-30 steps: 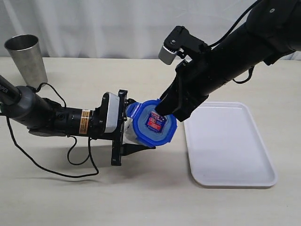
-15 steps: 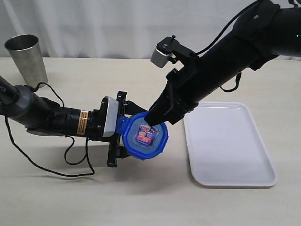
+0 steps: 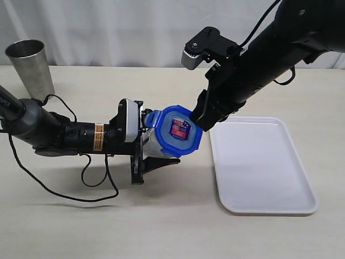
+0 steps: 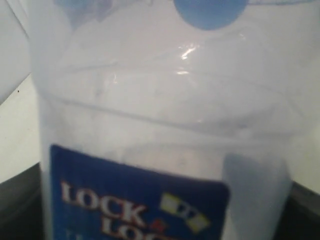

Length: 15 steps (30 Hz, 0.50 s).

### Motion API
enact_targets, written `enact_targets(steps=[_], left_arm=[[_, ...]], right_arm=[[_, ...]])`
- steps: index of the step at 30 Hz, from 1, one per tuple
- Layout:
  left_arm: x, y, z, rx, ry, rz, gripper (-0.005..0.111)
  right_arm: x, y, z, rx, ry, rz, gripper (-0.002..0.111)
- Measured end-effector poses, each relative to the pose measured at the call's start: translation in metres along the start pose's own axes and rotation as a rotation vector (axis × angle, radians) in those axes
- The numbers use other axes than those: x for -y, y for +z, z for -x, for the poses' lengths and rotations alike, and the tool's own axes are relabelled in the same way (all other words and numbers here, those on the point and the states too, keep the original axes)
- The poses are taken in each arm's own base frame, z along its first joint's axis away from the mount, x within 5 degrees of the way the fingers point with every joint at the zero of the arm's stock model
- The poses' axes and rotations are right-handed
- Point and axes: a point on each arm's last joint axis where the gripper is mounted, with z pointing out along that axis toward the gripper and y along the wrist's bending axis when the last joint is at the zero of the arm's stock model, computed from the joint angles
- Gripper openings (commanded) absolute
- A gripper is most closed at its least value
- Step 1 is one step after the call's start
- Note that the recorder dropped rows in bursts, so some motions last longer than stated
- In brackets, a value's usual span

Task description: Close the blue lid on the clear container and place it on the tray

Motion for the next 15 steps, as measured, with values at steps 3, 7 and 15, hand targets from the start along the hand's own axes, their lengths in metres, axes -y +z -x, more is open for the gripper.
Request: enact_targets(steps=[3,7,15], left_arm=[[-0.001,0.000,0.000,0.005,-0.013,0.006,0.000],[-0.002,0.000,0.001,0.015,-0.071,0.023,0.000],[-0.005,0.000,-0.001,-0.004,-0.111,0.054,0.000]], right_arm=[[0.001,-0.004,-0.001,-0.006,0.008,-0.026,0.030],[0.002,-0.005,0.000,0.004,0.074,-0.044,0.030],[0.001,0.005,-0.010,0.019,0.162,-0.067,0.030]])
